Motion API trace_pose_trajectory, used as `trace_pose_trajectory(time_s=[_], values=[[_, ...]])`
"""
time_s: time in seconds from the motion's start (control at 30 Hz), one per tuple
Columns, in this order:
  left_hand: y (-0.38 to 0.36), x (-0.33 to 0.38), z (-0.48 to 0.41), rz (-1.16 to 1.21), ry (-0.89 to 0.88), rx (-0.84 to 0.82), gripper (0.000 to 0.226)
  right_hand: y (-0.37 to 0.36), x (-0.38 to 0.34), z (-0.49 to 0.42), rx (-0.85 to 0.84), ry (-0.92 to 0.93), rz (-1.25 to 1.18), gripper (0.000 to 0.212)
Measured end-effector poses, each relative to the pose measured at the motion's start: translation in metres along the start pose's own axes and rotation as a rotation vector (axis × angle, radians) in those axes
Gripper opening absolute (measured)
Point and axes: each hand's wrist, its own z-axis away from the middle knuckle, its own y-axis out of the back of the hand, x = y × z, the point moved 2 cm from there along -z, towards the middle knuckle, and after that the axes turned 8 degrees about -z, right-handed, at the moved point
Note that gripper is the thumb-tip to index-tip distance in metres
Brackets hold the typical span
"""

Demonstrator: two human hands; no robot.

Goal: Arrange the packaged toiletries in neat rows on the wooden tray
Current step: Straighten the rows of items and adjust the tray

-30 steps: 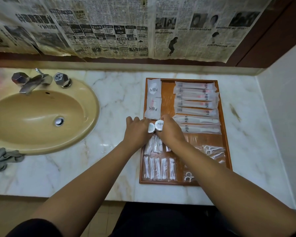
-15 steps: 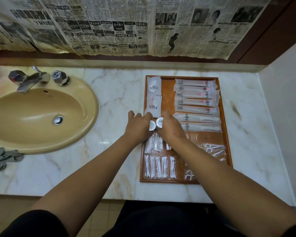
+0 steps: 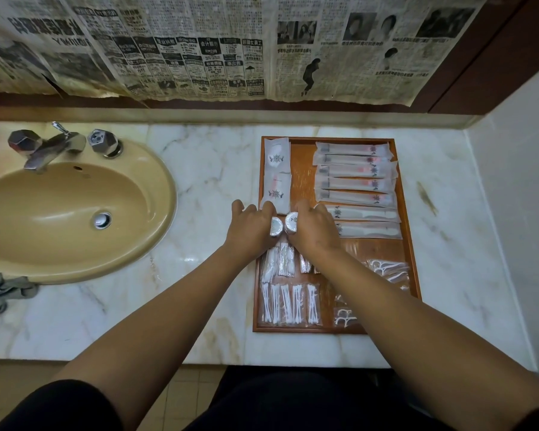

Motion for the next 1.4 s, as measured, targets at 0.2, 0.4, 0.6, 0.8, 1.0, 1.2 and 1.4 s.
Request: trace_pose_trajectory(time_s=[0.2,0.4,0.6,0.8,1.0,1.2,1.4], values=[[0.004,0.003,-0.003,0.028,0.013,-0.003,0.031,0.006,0.0,0.0,0.001,-0.001,0.051,0.044],[0.007,0.001,0.004,0.118,0.036,0.048,0.038,-0.004,0.011,-0.006,0.015,0.039,0.046,0.049],[0.009,0.002,0.003,0.163,0.058,0.039,0.038,-0.013,0.021,-0.012,0.051,0.061,0.064,0.046],[0.006,0.0,0.005,0.17,0.074,0.034,0.041,-0.015,0.026,-0.012,0.056,0.094,0.098,0.049],[0.009,-0.002,0.01,0.264,0.09,0.039,0.038,-0.012,0.031,-0.012,0.039,0.117,0.128,0.05],[0.015,-0.004,0.014,0.272,0.079,0.017,0.045,-0.004,0.029,-0.008,0.018,0.141,0.096,0.048],[0.031,-0.029,0.022,0.603,0.183,0.016,0.044,0.023,0.029,-0.018,-0.094,0.12,-0.092,0.06]])
